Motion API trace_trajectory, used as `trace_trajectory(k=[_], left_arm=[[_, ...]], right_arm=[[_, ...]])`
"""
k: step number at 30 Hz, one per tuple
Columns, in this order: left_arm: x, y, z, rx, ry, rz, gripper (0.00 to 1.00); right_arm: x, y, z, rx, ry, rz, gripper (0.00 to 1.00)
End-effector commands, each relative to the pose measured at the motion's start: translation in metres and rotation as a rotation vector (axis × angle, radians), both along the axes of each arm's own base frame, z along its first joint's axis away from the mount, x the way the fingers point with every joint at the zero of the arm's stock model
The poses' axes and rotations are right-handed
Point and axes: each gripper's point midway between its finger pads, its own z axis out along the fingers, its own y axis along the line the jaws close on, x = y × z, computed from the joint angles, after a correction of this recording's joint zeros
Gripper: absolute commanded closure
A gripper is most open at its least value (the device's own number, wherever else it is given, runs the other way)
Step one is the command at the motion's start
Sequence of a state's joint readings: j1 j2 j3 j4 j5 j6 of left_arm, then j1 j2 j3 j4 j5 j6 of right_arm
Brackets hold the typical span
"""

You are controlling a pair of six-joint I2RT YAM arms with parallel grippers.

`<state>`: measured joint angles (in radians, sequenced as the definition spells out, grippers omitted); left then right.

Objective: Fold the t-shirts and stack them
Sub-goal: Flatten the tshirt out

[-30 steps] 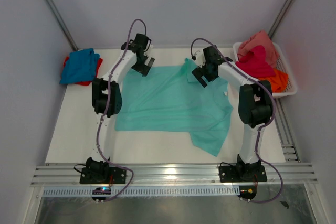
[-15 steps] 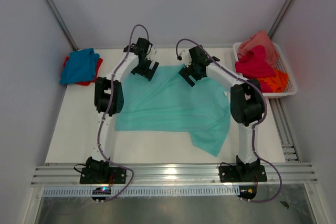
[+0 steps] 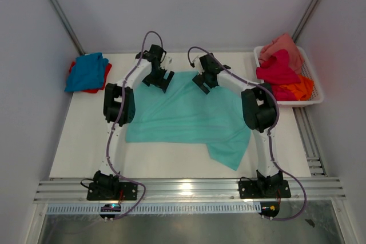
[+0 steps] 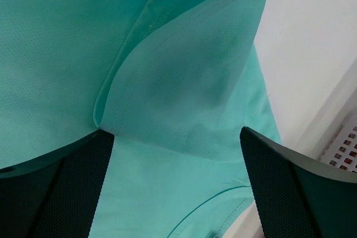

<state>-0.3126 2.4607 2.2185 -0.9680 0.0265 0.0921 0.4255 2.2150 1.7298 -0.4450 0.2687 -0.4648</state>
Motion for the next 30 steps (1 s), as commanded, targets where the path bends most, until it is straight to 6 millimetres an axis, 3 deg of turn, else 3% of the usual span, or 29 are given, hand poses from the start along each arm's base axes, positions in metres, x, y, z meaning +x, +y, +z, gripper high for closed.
trace_trajectory(k=[1, 4, 8, 11, 12, 15, 21, 30], left_arm=[[0.002, -0.003, 0.001, -0.035, -0.004, 0.010, 0.01], [0.001, -0.006, 0.000, -0.044, 0.001, 0.009, 0.01], [-0.001, -0.008, -0.003, -0.061, 0.016, 0.017, 0.01], [-0.003, -0.007, -0.003, -0.059, 0.021, 0.012, 0.01], [-0.003, -0.007, -0.004, -0.056, 0.023, 0.011, 0.01], [-0.003, -0.007, -0.004, -0.054, 0.024, 0.007, 0.01], [-0.005, -0.007, -0.006, -0.057, 0.033, 0.010, 0.01], [-0.011, -0.007, -0.013, -0.061, 0.059, 0.011, 0.01]], right_arm=[[0.015, 0.011, 0.018, 0.027, -0.062, 0.006, 0.02], [0.015, 0.018, 0.019, 0.033, -0.062, 0.029, 0.13], [0.016, 0.025, 0.017, 0.035, -0.054, 0.050, 0.44], [0.015, 0.028, 0.013, 0.019, -0.050, 0.064, 0.58], [0.015, 0.028, 0.011, 0.017, -0.045, 0.066, 0.72], [0.012, 0.029, 0.006, 0.015, -0.033, 0.074, 0.97], [0.013, 0.029, 0.007, 0.009, -0.036, 0.078, 0.97], [0.059, 0.008, 0.062, -0.126, -0.292, -0.009, 0.97]])
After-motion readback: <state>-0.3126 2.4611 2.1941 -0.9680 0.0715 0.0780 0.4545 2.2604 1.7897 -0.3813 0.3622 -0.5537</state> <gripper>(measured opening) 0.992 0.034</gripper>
